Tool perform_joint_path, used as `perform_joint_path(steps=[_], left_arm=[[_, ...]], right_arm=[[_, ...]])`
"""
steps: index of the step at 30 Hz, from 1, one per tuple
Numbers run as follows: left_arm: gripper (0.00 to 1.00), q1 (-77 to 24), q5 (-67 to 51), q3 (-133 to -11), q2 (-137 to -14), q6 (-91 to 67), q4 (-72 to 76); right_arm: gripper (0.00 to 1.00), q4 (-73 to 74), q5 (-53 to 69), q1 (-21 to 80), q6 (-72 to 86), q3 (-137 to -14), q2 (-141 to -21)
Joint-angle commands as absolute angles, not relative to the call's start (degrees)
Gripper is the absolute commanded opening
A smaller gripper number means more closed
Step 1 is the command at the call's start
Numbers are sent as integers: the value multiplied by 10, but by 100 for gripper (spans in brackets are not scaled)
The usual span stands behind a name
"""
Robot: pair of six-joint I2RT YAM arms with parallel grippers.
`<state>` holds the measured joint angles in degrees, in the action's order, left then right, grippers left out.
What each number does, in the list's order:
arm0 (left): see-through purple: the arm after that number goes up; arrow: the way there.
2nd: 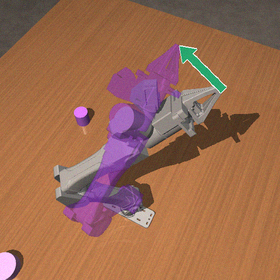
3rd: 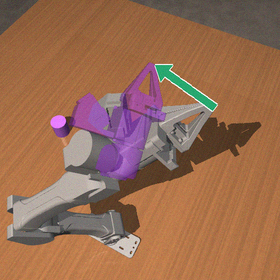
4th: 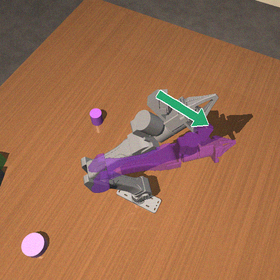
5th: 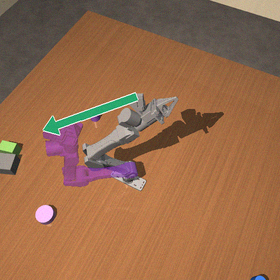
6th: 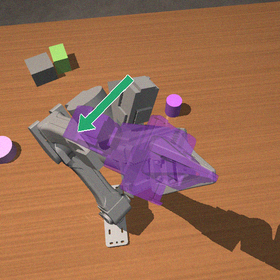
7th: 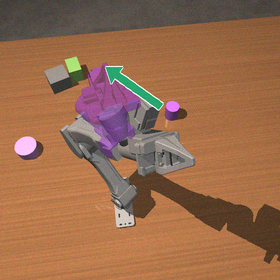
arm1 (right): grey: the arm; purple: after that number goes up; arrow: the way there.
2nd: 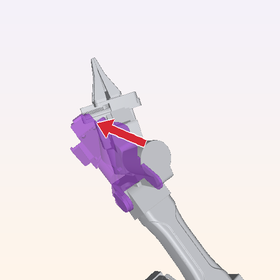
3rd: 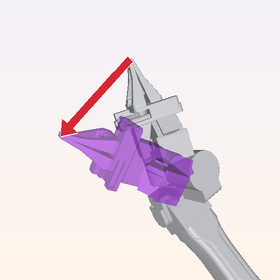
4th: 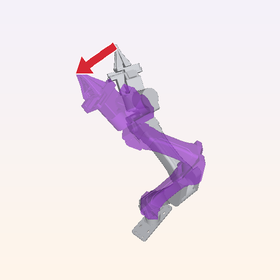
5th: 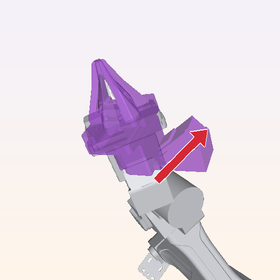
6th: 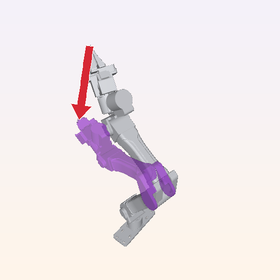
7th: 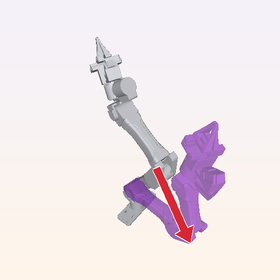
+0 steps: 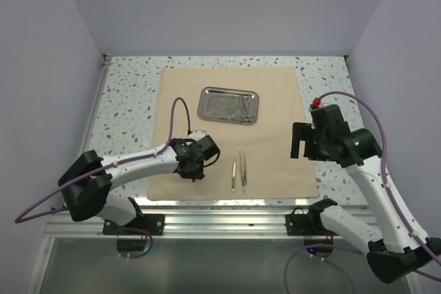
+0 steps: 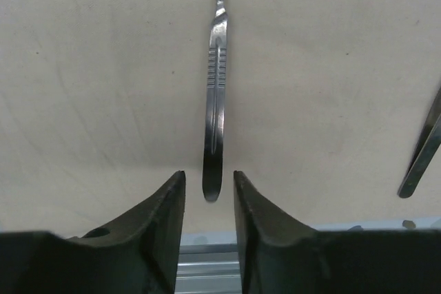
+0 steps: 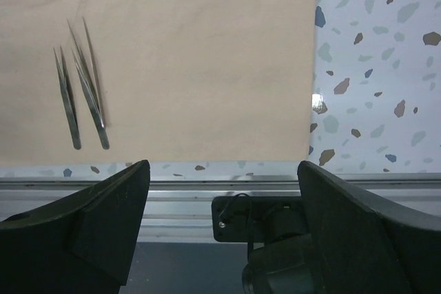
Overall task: Open and lay out the surgical kit
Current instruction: Place the medical item in the surgical kit, then pick up the medical item from the container.
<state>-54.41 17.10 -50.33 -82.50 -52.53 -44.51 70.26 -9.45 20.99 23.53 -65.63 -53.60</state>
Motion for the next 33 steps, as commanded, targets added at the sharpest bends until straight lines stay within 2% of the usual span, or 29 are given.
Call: perform_joint_path(steps=[1, 3, 6, 11, 14, 22, 28, 33], left_arm=[[41, -548, 189, -510, -804, -570, -442], [58, -548, 203, -536, -807, -561, -448], [77, -549, 229, -599, -833, -534, -473], [81, -545, 249, -727, -898, -478, -519], [81, -527, 239, -770, -918, -452, -522], [81, -443, 169, -738, -839, -407, -491], [82, -422, 171, -708, -788, -388, -496], [81, -413, 161, -678, -761, -376, -473]], right_arm=[[92, 698, -87, 216, 233, -653, -524], [92, 695, -87, 216, 232, -654, -526], [92, 681, -77, 219, 231, -666, -539], [96, 621, -26, 218, 223, -725, -604], [93, 587, -3, 219, 223, -774, -681], [85, 497, 21, 218, 230, -924, -937], [71, 496, 40, 219, 217, -1069, -1119], [51, 505, 30, 220, 212, -1185, -1264]])
